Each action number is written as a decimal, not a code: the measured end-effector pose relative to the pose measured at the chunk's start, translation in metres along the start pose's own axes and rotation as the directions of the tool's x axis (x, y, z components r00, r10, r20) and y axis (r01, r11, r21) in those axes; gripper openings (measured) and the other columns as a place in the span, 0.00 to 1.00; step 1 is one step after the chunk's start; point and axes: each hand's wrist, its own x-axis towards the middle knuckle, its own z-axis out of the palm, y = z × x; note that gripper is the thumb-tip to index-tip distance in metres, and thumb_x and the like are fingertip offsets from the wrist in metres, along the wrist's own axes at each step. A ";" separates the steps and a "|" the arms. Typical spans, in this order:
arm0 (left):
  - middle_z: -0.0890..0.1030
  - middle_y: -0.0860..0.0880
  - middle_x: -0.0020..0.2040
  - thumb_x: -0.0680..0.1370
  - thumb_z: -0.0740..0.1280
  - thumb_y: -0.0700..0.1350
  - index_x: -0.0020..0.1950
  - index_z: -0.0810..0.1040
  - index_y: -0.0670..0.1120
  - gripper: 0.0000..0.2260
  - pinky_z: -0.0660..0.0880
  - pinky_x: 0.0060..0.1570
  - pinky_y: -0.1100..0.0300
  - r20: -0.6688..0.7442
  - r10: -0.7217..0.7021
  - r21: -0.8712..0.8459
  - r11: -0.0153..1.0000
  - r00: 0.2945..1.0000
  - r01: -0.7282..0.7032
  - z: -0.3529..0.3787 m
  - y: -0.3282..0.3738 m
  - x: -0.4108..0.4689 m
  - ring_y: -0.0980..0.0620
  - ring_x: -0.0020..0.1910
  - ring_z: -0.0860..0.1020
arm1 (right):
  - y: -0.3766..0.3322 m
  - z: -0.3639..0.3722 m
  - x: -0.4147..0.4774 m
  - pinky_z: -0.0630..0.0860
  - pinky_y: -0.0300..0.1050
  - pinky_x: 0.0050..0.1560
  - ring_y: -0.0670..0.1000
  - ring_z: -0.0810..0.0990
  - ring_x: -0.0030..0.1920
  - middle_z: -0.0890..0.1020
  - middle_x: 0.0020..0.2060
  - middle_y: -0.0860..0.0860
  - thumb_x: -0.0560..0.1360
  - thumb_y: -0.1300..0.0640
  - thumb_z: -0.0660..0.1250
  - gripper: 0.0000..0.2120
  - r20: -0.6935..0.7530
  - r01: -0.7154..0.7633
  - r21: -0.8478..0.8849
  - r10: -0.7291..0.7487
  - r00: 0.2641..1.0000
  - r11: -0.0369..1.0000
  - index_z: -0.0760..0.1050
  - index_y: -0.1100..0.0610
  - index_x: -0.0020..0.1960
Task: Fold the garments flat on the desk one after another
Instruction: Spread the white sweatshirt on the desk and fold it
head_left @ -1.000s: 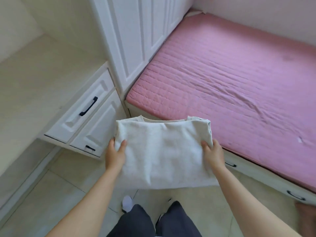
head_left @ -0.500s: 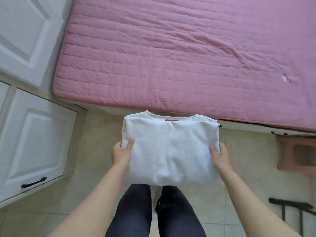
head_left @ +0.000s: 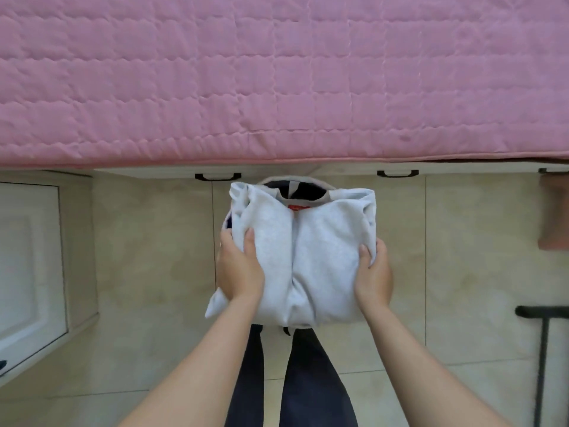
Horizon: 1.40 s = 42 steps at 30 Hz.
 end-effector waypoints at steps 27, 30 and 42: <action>0.60 0.42 0.76 0.66 0.74 0.39 0.76 0.61 0.49 0.41 0.50 0.74 0.46 0.608 0.594 0.479 0.254 0.526 -0.840 0.091 -0.032 0.046 0.41 0.75 0.58 | 0.049 0.092 0.065 0.58 0.63 0.70 0.66 0.59 0.74 0.61 0.74 0.61 0.57 0.64 0.79 0.49 0.523 0.811 -0.448 -0.625 0.580 0.377 0.62 0.50 0.74; 0.33 0.45 0.77 0.69 0.74 0.54 0.77 0.35 0.51 0.53 0.39 0.75 0.47 0.743 0.120 0.622 0.242 0.659 -0.745 0.089 -0.036 0.080 0.43 0.77 0.38 | 0.043 0.091 0.096 0.39 0.58 0.74 0.60 0.36 0.76 0.38 0.77 0.56 0.71 0.55 0.72 0.52 0.725 0.754 -0.578 -0.228 0.650 0.313 0.34 0.41 0.76; 0.25 0.53 0.72 0.65 0.72 0.67 0.66 0.20 0.51 0.62 0.29 0.69 0.54 0.637 -0.029 0.762 0.173 0.770 -0.624 0.152 -0.109 0.140 0.50 0.76 0.33 | 0.106 0.151 0.155 0.31 0.53 0.74 0.53 0.34 0.76 0.35 0.76 0.49 0.76 0.49 0.64 0.50 0.584 0.596 -0.780 -0.121 0.803 0.187 0.18 0.39 0.67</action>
